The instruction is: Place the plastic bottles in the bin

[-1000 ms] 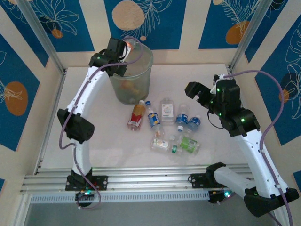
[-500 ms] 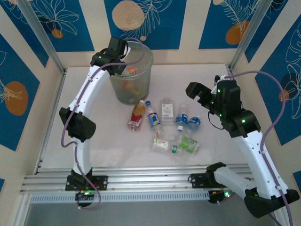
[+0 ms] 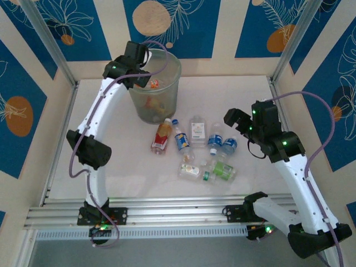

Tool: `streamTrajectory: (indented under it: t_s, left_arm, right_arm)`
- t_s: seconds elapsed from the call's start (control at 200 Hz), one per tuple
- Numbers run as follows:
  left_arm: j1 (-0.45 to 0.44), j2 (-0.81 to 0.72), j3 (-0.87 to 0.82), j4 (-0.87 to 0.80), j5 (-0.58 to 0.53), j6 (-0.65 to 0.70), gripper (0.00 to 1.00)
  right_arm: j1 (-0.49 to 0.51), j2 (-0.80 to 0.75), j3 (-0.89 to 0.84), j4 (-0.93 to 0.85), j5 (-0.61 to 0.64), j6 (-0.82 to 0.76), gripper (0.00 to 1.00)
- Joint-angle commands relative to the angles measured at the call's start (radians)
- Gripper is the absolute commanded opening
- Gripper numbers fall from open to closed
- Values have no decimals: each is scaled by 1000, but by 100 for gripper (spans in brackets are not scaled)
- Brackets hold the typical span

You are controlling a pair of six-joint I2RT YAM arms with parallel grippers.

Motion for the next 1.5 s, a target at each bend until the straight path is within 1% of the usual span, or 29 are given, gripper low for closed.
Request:
streamTrajectory:
  t_s: [0.0,0.12,0.23,0.33,0.355,0.44,0.58,0.63,0.7,0.815,0.94,1.07,1.49]
  left_arm:
    - [9,-124,12,-26,91,-84,99]
    - [6,-233,-94,11,197,-152,99]
    - [3,-368,-271,103,297,-223,100]
    - [-11,-497,-444,200,355,-300,100]
    - [-15,-527,-486,226,372,-317,100]
    - [-34,-619,-619,299,405,-376,99]
    - [-69,-725,-805,390,461,-454,99]
    - [-88,-755,-870,423,483,-473,100]
    - [-121,-798,-954,472,496,-483,99]
    - [-197,-848,-1070,534,482,-472,99]
    - [-271,-875,-1161,574,459,-439,99]
    - [-313,-885,-1224,598,466,-427,99]
    - [-322,-867,-1258,620,421,-430,100]
  right_arm:
    - [-41,-4,-52,-75,-13,26,100]
    - [-97,4,-118,-63,-82,22,100]
    - [-152,31,-185,-49,-147,20,100]
    - [-185,58,-244,-29,-190,19,99]
    - [-193,64,-263,-19,-202,20,98]
    - [-202,82,-305,11,-228,24,91]
    - [-201,103,-342,5,-240,32,91]
    - [-201,100,-360,-5,-239,35,93]
    - [-203,96,-380,-13,-231,35,95]
    - [-205,95,-414,10,-233,42,95]
    - [-205,126,-431,73,-255,51,92]
    - [-200,179,-420,127,-271,55,89]
    - [-181,326,-391,236,-268,53,88]
